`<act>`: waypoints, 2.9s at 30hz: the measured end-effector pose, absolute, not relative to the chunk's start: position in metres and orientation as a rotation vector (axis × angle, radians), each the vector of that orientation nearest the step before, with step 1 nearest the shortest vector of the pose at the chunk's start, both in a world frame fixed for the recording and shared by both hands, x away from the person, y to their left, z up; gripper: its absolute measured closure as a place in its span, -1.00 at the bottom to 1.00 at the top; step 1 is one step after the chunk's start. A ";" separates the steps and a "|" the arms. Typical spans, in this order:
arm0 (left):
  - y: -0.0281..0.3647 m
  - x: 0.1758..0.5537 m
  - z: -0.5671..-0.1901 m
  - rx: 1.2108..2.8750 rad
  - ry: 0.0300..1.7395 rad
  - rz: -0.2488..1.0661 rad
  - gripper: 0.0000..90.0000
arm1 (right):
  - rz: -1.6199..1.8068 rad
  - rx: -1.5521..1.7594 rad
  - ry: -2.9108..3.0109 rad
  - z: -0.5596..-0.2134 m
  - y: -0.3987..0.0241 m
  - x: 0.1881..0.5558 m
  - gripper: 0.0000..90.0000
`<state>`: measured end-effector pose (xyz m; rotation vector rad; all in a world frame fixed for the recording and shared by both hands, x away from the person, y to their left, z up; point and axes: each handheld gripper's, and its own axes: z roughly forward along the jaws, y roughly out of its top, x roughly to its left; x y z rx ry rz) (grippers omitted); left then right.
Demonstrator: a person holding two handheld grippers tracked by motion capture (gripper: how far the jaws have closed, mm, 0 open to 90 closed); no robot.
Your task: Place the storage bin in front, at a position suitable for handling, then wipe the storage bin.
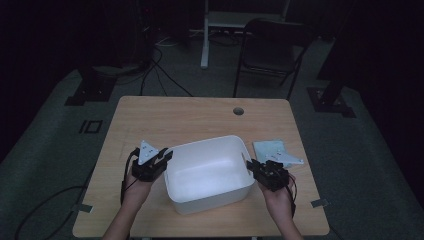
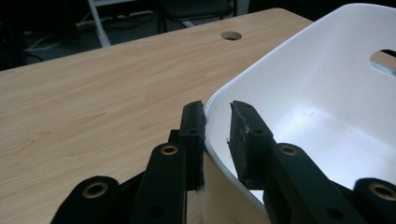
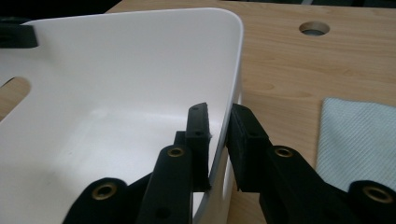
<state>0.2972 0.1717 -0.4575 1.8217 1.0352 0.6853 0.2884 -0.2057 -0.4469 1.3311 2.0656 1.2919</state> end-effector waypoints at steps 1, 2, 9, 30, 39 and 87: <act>0.172 0.297 -0.457 1.822 1.035 0.685 0.64 | 1.289 1.335 2.063 -0.447 -0.205 0.290 0.79; 0.171 0.294 -0.459 1.809 1.033 0.698 0.63 | 1.282 1.331 2.059 -0.447 -0.205 0.292 0.80; 0.172 0.288 -0.461 1.770 1.061 0.688 0.61 | 1.302 1.326 2.043 -0.448 -0.204 0.297 0.82; 0.159 0.283 -0.459 1.774 1.162 0.785 0.71 | 1.490 1.208 2.065 -0.427 -0.222 0.274 0.36; 0.159 0.284 -0.459 1.770 1.168 0.779 0.72 | 1.505 1.236 1.981 -0.422 -0.248 0.277 0.33; 0.164 0.287 -0.460 1.749 1.143 0.730 0.73 | 0.941 1.608 1.923 -0.550 -0.275 0.429 -0.43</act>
